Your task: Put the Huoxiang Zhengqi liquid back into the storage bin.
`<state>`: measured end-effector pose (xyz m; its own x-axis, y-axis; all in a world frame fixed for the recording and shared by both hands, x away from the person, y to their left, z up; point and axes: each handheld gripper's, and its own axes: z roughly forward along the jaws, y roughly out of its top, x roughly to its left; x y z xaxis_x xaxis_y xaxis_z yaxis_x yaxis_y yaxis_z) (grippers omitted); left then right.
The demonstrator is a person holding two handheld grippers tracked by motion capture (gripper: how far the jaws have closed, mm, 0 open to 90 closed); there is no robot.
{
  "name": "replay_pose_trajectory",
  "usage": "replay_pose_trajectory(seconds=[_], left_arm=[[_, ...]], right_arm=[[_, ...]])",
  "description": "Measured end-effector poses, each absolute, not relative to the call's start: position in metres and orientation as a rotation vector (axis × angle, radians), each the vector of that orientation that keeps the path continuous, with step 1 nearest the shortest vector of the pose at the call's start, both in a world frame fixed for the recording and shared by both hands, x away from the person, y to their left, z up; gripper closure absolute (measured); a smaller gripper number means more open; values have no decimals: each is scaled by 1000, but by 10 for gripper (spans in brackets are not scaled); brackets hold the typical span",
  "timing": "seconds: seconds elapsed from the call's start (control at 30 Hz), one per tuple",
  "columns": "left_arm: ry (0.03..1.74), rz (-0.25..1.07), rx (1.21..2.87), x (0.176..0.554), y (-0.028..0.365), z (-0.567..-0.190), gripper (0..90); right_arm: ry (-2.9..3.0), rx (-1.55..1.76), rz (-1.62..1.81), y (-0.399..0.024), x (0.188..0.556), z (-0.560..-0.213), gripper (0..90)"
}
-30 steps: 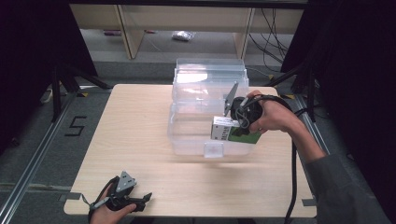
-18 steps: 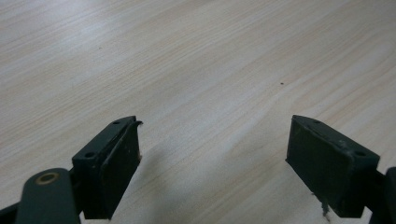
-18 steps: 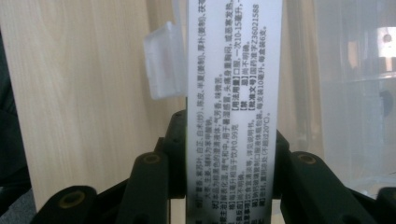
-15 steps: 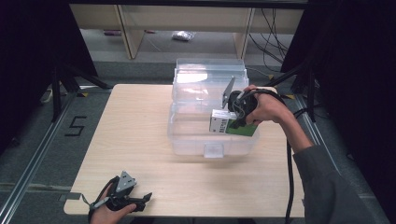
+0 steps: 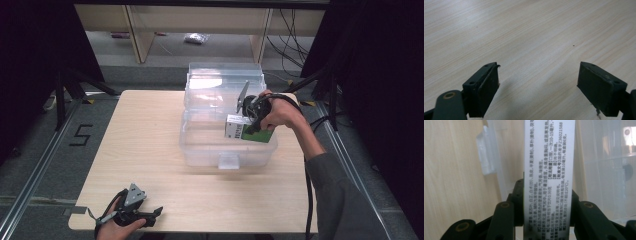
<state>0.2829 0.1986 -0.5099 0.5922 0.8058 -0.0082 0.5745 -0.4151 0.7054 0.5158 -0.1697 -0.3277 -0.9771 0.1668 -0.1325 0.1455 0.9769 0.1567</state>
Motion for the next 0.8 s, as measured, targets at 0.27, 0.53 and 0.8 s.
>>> replay_pose_trajectory(seconds=[0.27, 0.53, 0.8], left_arm=[[1082, 435, 2147, 282, 198, -510, 166], [1087, 435, 2143, 283, 198, -510, 166], [1086, 434, 2143, 283, 198, -510, 167]], right_arm=[[2988, 276, 160, -168, 523, -342, 646], [3011, 224, 173, -171, 531, -359, 645], [3028, 324, 142, -174, 529, -370, 645]])
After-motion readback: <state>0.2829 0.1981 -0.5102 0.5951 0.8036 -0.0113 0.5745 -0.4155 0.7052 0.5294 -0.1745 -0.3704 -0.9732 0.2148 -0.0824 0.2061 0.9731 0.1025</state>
